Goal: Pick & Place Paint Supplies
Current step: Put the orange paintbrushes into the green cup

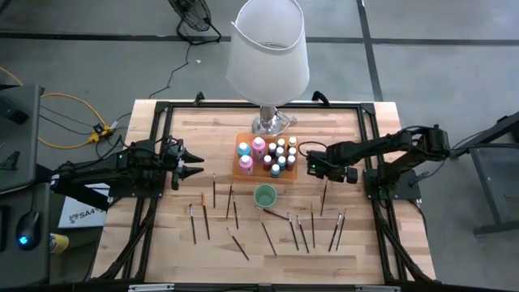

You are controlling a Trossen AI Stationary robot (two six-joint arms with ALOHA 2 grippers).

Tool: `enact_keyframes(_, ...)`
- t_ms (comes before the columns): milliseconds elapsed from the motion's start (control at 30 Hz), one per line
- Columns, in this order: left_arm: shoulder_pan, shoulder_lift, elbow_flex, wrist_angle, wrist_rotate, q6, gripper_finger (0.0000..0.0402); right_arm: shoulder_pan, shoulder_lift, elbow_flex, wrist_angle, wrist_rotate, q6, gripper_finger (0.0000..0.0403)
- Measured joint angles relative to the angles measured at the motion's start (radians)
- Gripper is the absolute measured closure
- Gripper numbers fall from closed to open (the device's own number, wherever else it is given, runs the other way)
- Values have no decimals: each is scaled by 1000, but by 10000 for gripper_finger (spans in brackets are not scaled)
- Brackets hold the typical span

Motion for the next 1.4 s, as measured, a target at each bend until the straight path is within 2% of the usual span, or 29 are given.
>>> enact_keyframes(1400,0,0,0,0,0,0,229,-31,2,-2,-2,30,-47,352)
